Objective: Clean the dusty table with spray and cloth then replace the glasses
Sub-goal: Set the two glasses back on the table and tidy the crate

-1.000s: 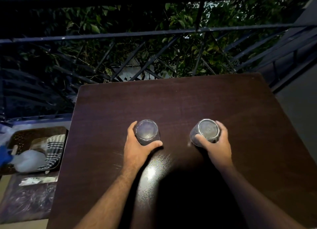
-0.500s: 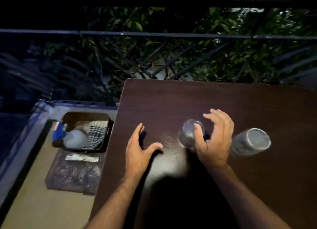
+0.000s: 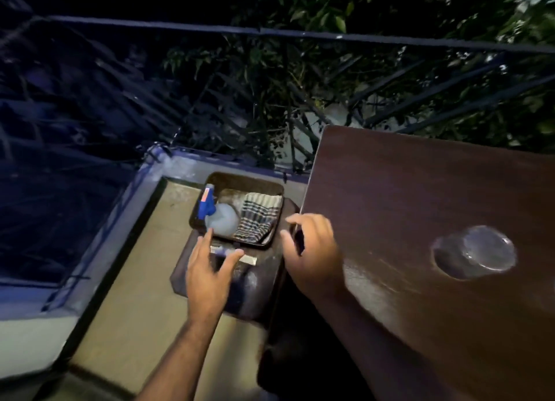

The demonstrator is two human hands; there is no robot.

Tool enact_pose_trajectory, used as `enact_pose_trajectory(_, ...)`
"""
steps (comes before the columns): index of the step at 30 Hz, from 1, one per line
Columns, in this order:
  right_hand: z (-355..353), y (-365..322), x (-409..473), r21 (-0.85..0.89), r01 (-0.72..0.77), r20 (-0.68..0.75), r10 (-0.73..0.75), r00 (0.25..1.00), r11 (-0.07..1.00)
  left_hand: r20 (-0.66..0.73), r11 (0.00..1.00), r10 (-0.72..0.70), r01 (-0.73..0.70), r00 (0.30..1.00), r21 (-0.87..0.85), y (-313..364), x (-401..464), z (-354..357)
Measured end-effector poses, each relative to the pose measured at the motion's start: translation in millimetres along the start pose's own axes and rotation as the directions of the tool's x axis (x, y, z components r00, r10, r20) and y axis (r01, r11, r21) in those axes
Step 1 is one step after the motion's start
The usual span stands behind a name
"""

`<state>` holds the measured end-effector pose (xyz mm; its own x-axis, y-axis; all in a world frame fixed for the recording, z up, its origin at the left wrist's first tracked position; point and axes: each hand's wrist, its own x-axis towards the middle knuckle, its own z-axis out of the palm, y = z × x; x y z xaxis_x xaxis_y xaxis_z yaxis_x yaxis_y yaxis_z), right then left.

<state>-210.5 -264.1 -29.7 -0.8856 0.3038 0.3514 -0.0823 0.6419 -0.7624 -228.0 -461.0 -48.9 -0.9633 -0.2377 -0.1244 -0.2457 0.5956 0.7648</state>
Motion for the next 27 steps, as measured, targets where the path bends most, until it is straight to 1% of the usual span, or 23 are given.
enact_pose_trajectory(3, 55, -12, -15, 0.038, -0.017, 0.078, 0.014, 0.997, 0.999, 0.003, 0.999, -0.036, 0.036, 0.999, 0.010, -29, 15, -17)
enact_pose_trajectory(5, 87, -14, -22, 0.042, -0.108, 0.131, 0.102, 0.986, 0.993, 0.020, 0.999, -0.030, 0.029, 0.999, 0.033, -40, 25, -25)
enact_pose_trajectory(7, 117, -14, -29, 0.011, -0.203, 0.180, 0.198, 0.963, 0.979, 0.069, 0.998, -0.012, 0.008, 0.998, 0.059, -52, 38, -32)
enact_pose_trajectory(9, 140, -10, -34, -0.035, -0.291, 0.225, 0.291, 0.930, 0.956, 0.136, 0.996, 0.000, -0.012, 0.991, 0.083, -66, 51, -34)
enact_pose_trajectory(11, 160, -4, -39, -0.085, -0.365, 0.267, 0.374, 0.888, 0.927, 0.169, 0.993, 0.009, -0.028, 0.986, 0.112, -81, 64, -33)
enact_pose_trajectory(14, 181, 6, -47, -0.177, -0.462, 0.356, 0.494, 0.793, 0.869, 0.192, 0.990, 0.044, -0.068, 0.980, 0.120, -102, 79, -27)
enact_pose_trajectory(17, 200, 16, -53, -0.254, -0.451, 0.440, 0.518, 0.734, 0.855, 0.228, 0.983, 0.072, -0.107, 0.971, 0.146, -119, 90, -20)
enact_pose_trajectory(20, 211, 24, -51, -0.337, -0.373, 0.538, 0.502, 0.677, 0.864, 0.246, 0.978, 0.071, -0.116, 0.967, 0.172, -141, 98, -11)
enact_pose_trajectory(21, 214, 26, -50, -0.353, -0.355, 0.549, 0.498, 0.671, 0.866, 0.249, 0.975, 0.061, -0.111, 0.967, 0.191, -148, 100, -9)
enact_pose_trajectory(23, 220, 30, -48, -0.350, -0.337, 0.544, 0.482, 0.687, 0.874, 0.259, 0.975, 0.046, -0.100, 0.965, 0.199, -161, 105, -5)
enact_pose_trajectory(27, 230, 35, -47, -0.329, -0.346, 0.538, 0.476, 0.696, 0.878, 0.266, 0.965, 0.094, -0.153, 0.960, 0.213, -161, 108, -1)
